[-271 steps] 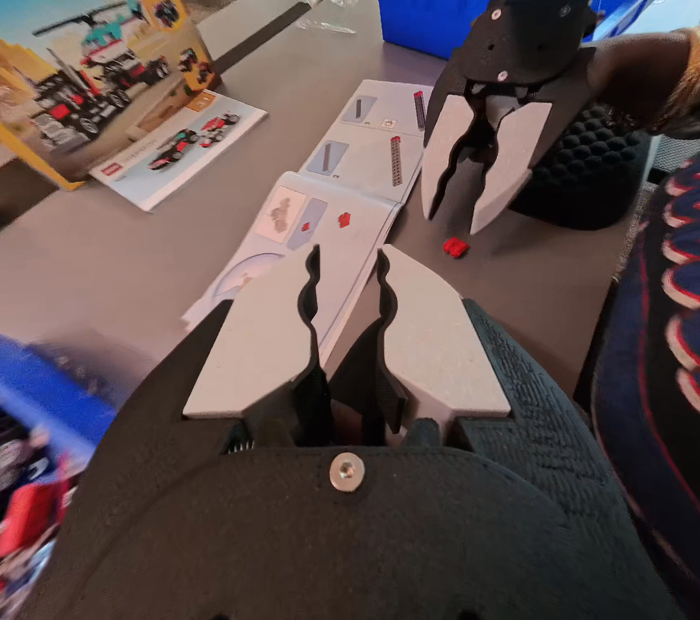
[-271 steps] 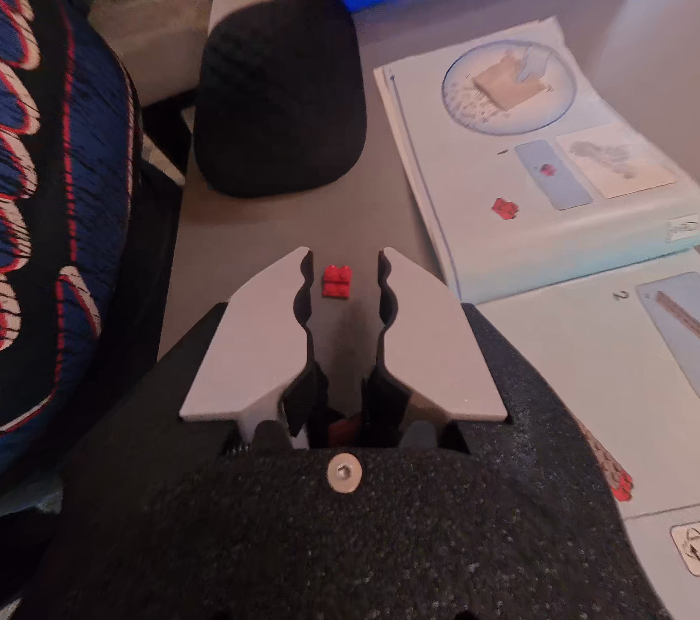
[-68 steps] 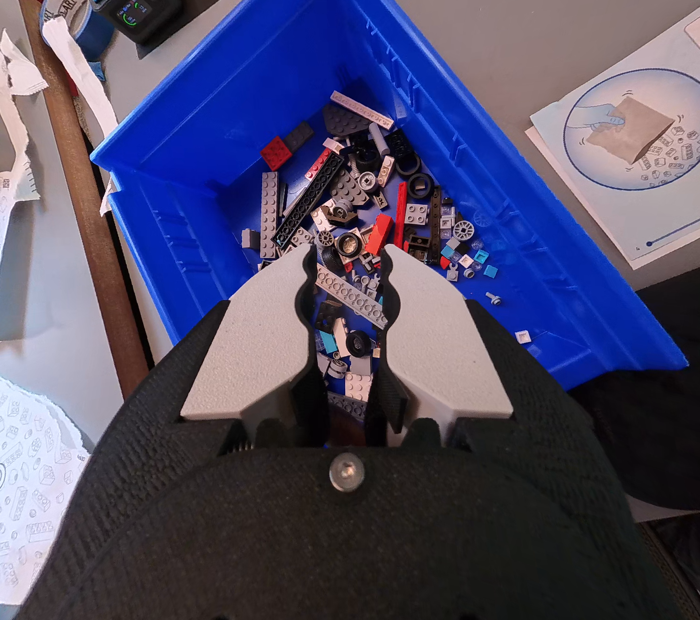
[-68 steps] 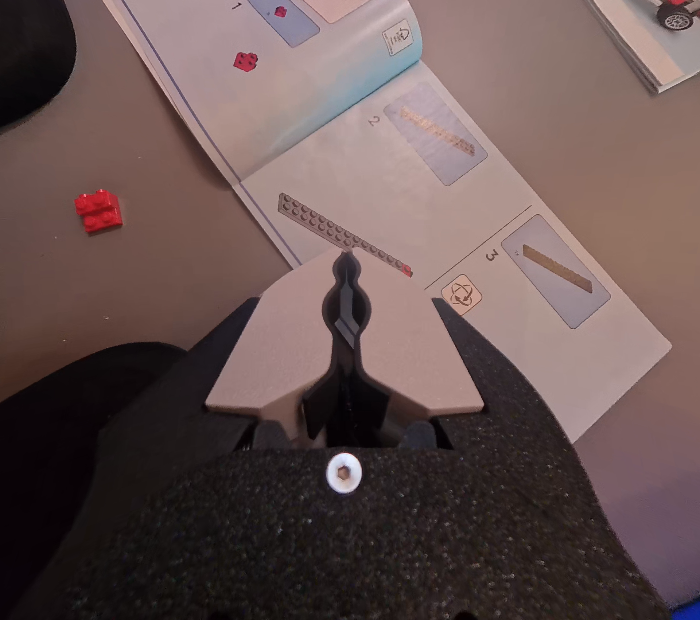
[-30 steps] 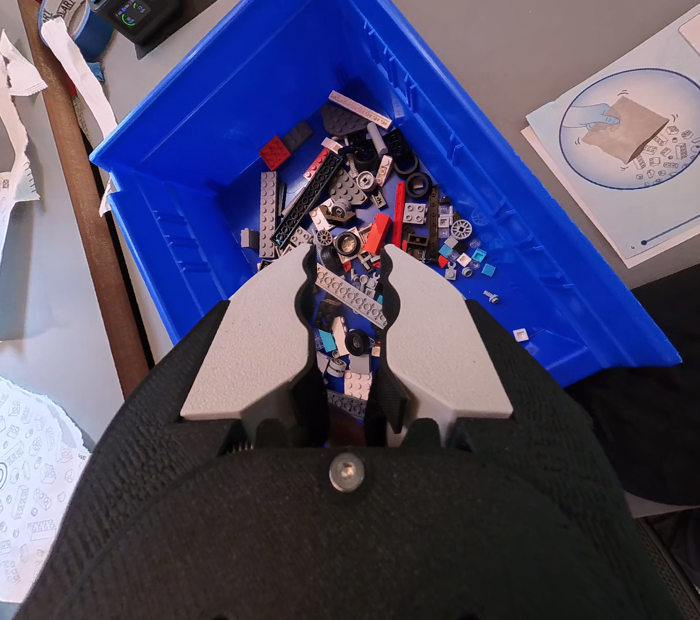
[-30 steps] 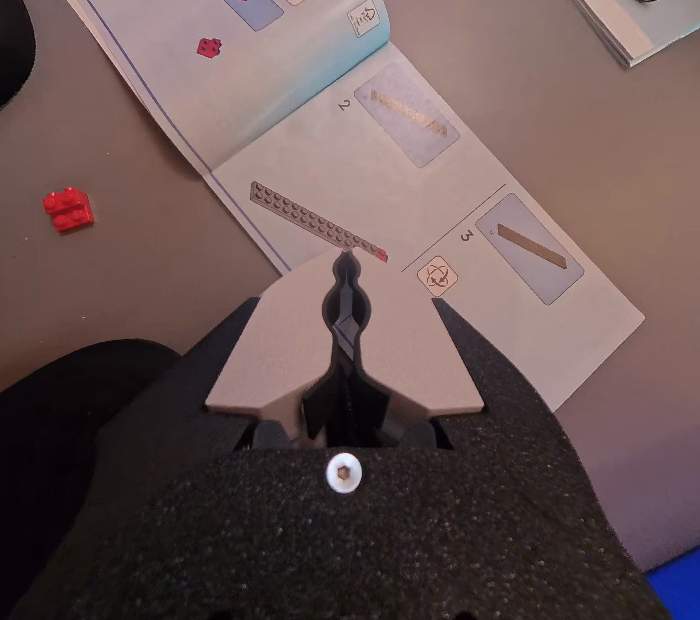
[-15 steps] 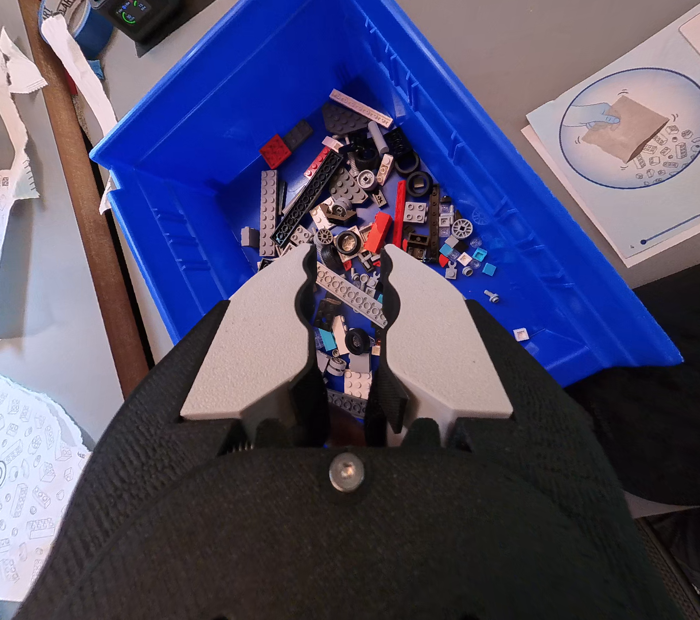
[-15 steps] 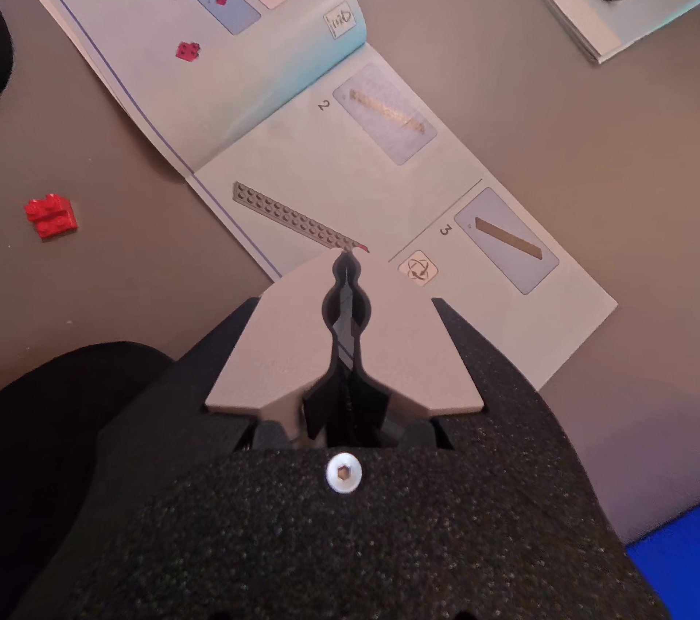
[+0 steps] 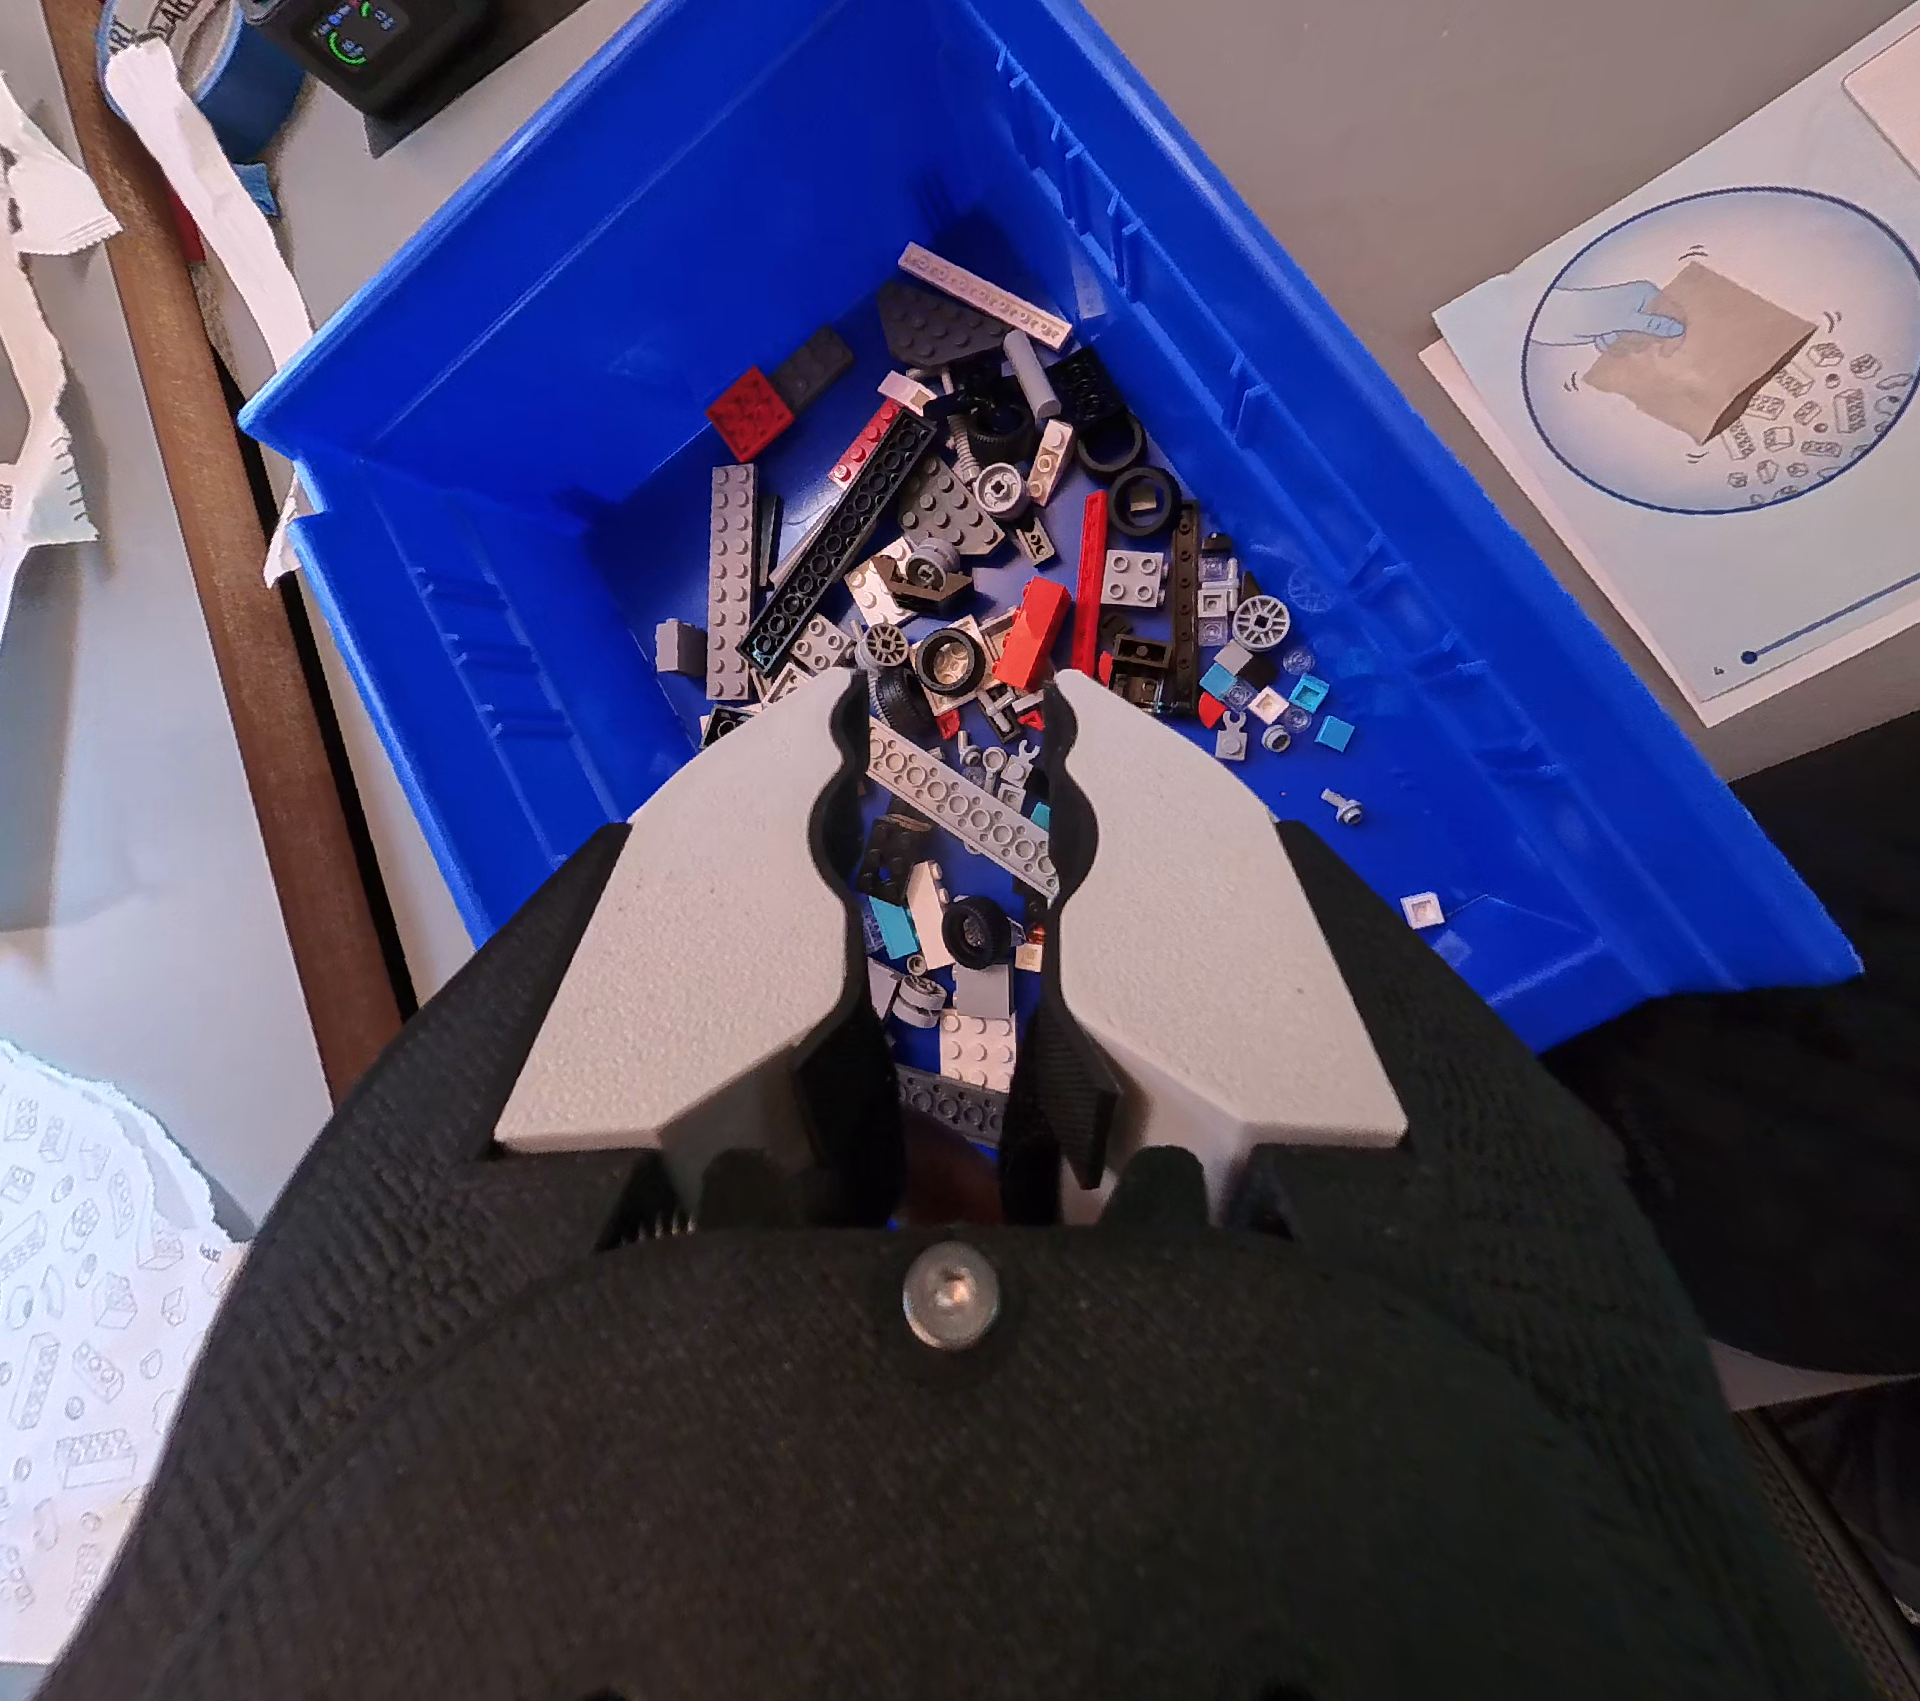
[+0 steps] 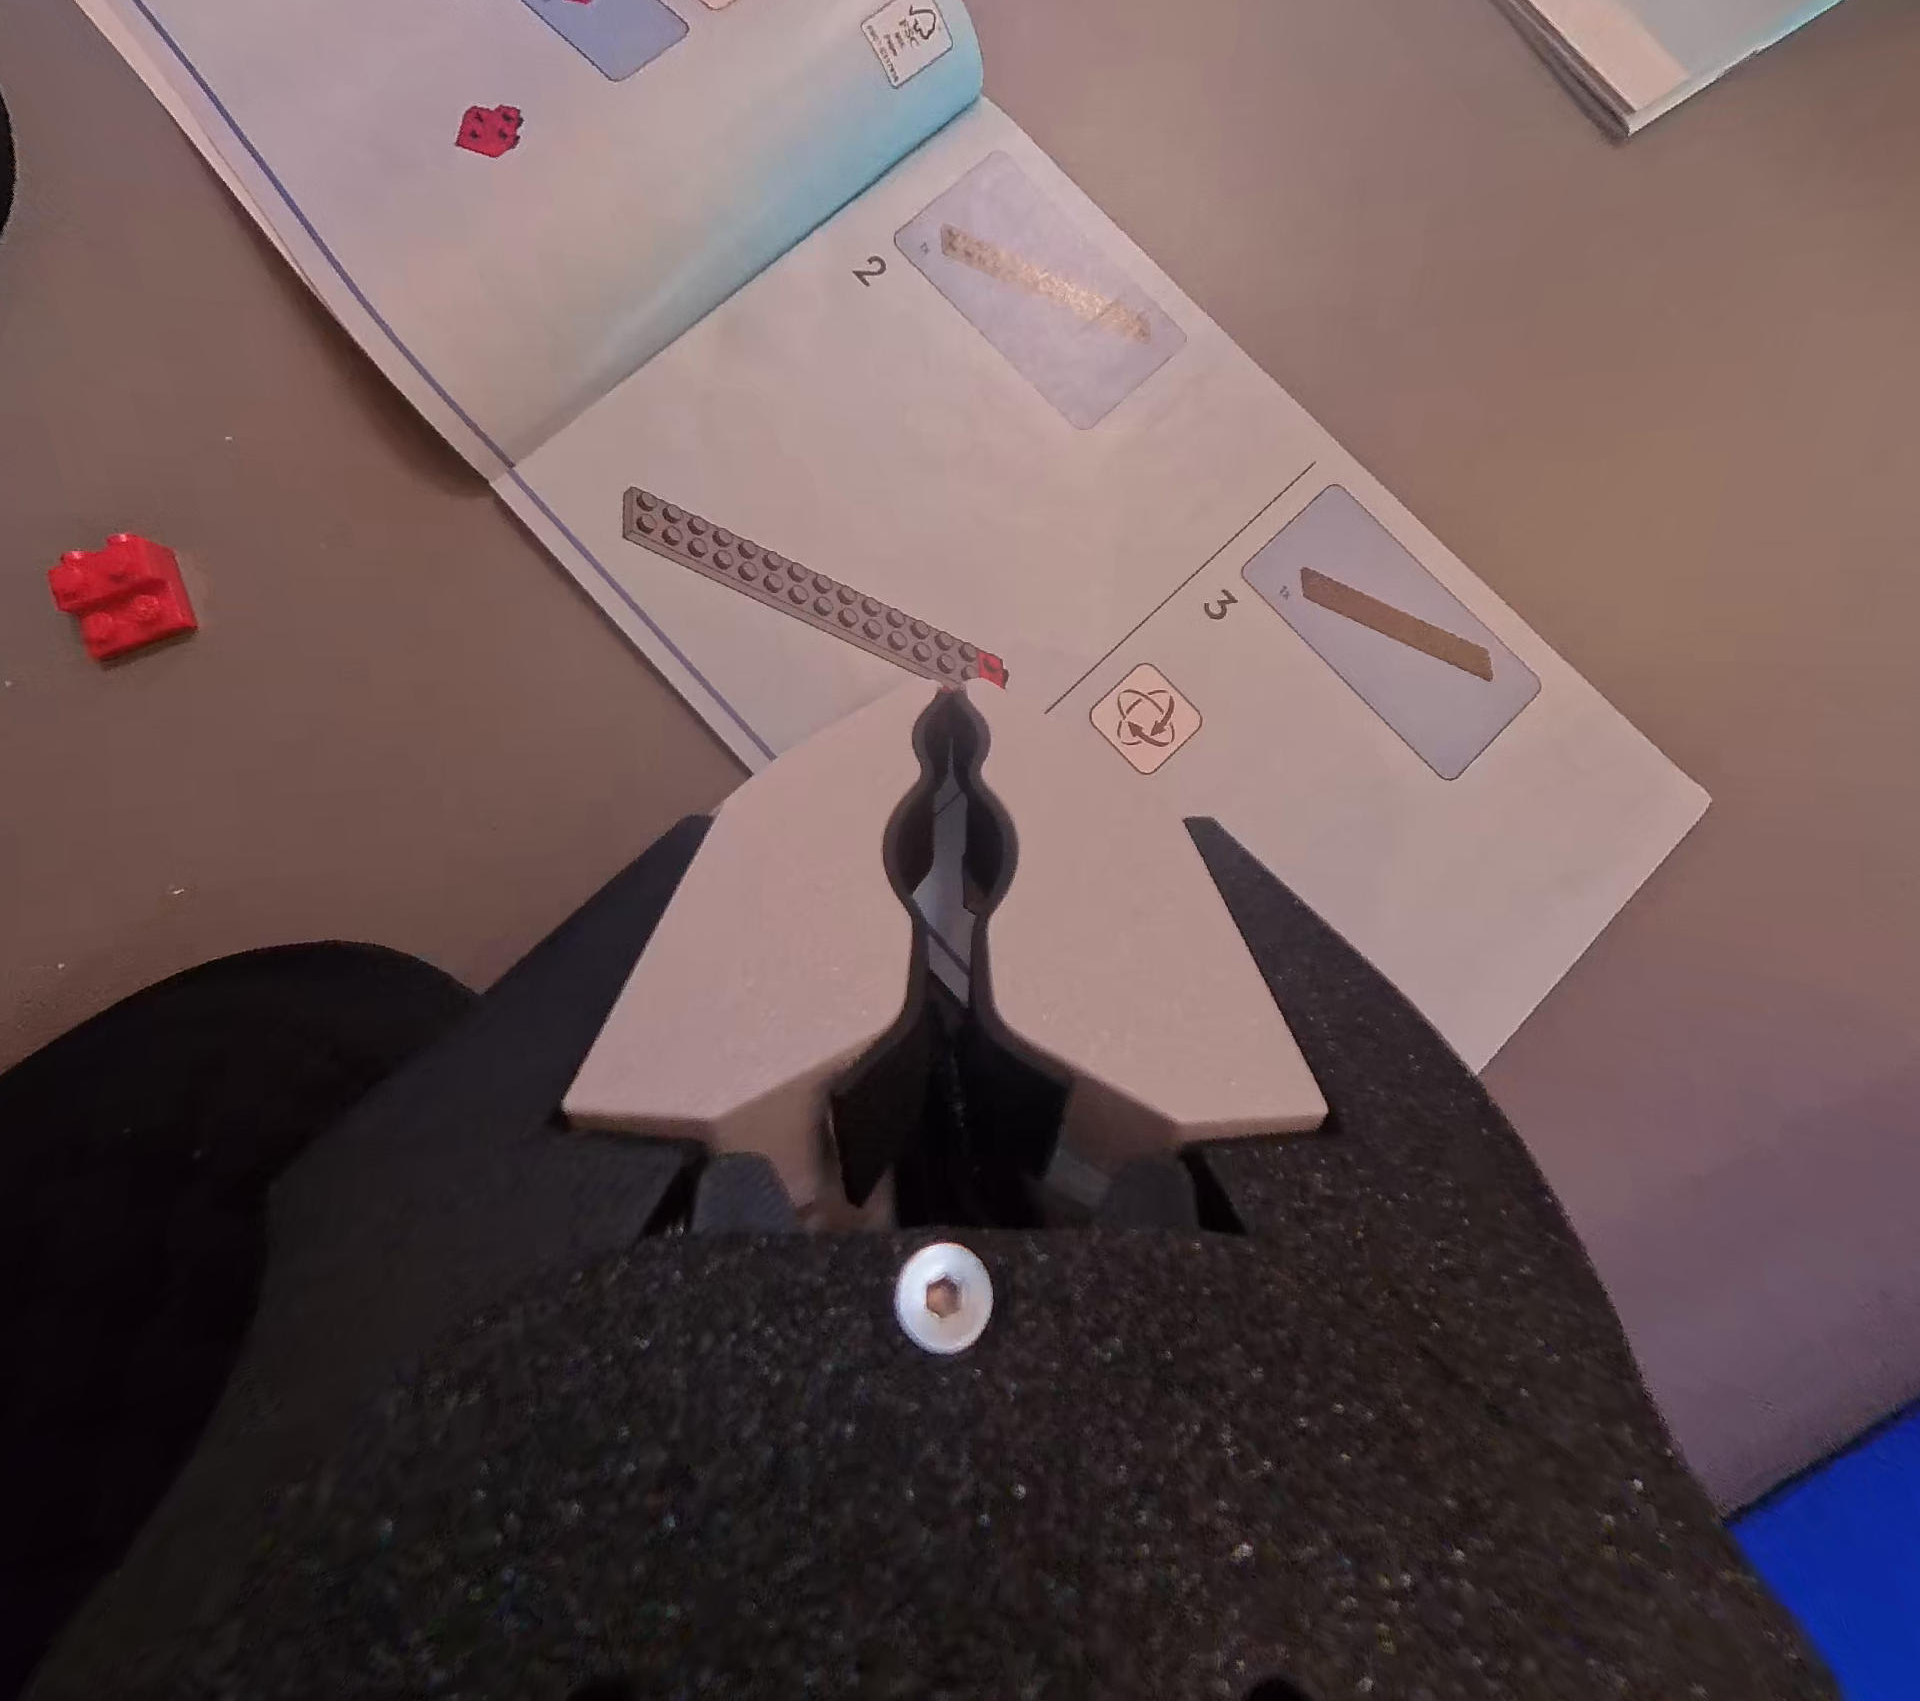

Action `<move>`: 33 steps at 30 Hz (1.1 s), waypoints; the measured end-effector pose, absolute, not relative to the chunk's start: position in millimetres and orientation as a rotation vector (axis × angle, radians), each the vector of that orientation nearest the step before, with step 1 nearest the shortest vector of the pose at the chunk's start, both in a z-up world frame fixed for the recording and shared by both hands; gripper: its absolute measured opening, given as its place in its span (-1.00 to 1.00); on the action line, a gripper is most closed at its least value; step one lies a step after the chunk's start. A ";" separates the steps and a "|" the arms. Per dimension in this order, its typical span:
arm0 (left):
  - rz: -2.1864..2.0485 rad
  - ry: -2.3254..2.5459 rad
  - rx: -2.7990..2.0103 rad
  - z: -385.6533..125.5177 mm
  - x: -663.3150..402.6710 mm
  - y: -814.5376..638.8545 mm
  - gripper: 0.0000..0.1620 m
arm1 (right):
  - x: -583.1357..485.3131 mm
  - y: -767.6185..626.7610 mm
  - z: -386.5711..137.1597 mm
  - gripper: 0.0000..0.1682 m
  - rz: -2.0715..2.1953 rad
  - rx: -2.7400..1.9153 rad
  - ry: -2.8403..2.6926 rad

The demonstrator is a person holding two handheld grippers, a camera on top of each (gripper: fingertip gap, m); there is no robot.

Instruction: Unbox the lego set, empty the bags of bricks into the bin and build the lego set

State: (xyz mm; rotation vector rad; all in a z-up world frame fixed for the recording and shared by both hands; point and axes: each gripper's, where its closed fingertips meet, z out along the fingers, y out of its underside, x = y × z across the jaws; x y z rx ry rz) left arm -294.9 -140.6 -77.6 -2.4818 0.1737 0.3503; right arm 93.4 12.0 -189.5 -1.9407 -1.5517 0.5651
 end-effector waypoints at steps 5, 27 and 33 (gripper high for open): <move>0.322 0.160 -2.461 -70.7 -295.2 -151.3 -0.61 | 87.9 15.6 -161.2 -0.98 0.605 -1.846 -1.415; 0.129 0.361 -2.675 -107.8 -319.0 -184.1 -0.43 | 86.1 -13.3 -159.0 -0.70 0.556 -1.926 -1.305; 0.185 0.375 -2.746 -119.2 -331.0 -151.9 -0.47 | 88.2 -13.0 -164.9 -0.72 0.560 -1.941 -1.312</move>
